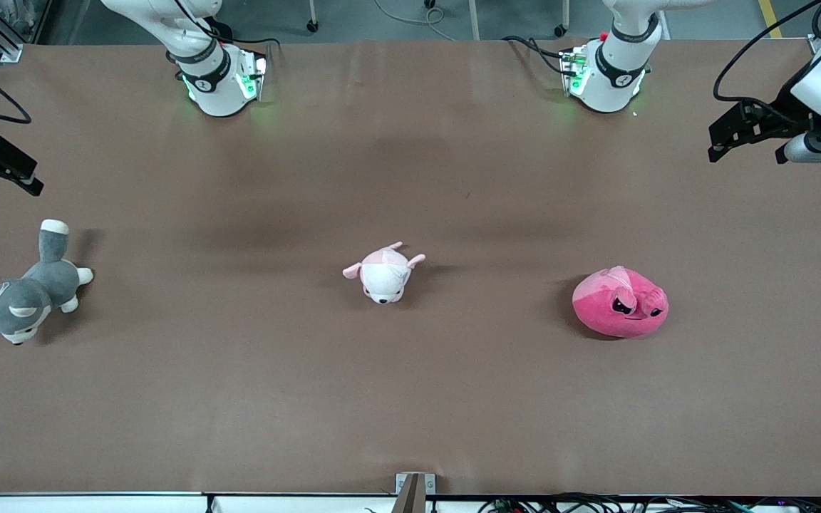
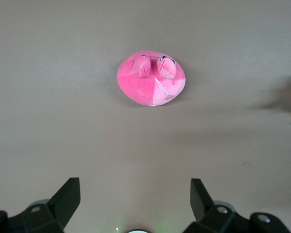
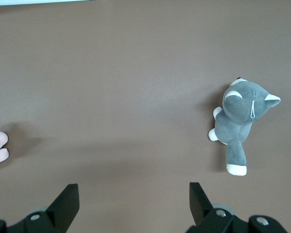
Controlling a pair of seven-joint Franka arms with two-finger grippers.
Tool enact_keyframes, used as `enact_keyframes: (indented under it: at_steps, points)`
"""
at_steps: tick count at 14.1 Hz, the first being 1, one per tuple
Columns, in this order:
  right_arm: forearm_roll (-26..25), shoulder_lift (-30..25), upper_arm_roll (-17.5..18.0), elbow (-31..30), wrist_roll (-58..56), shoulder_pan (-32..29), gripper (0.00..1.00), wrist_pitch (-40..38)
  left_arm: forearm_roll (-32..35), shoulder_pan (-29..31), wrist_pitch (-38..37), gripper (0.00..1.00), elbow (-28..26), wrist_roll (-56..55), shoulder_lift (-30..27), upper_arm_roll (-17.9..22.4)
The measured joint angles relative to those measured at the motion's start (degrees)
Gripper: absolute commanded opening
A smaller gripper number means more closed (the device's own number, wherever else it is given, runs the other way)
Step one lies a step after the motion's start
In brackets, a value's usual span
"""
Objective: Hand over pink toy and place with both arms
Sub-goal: 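Move the left gripper down toward the bright pink plush toy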
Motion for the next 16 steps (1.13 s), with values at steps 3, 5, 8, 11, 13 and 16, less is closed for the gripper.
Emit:
enact_keyframes:
  at_steps: [3, 5, 8, 11, 13, 16]
  points:
    - [0.0, 0.0, 0.0, 0.0, 0.0, 0.0, 1.0, 0.0, 0.0, 0.0, 0.0, 1.0, 0.0, 0.0, 0.16, 0.0]
    - [0.0, 0.0, 0.0, -0.01, 0.0, 0.0, 1.0, 0.0, 1.29, 0.03, 0.0, 1.0, 0.02, 0.0, 1.04, 0.06]
    - [0.0, 0.0, 0.0, 0.0, 0.0, 0.0, 1.0, 0.0, 3.39, 0.92, 0.49, 1.0, 0.47, 0.24, 4.53, 0.23]
    - [0.0, 0.0, 0.0, 0.01, 0.0, 0.0, 1.0, -0.01, 3.39, 1.7, 4.18, 1.0, 0.67, 0.32, 10.14, 0.4]
    - [0.0, 0.0, 0.0, 0.01, 0.0, 0.0, 1.0, -0.01, 3.39, 1.67, 8.51, 1.0, 0.67, 0.25, 14.37, 0.36]
    - [0.0, 0.0, -0.01, 0.02, 0.0, 0.0, 1.0, -0.01, 3.39, 1.45, 16.4, 1.0, 0.74, 0.25, 20.56, 0.29]
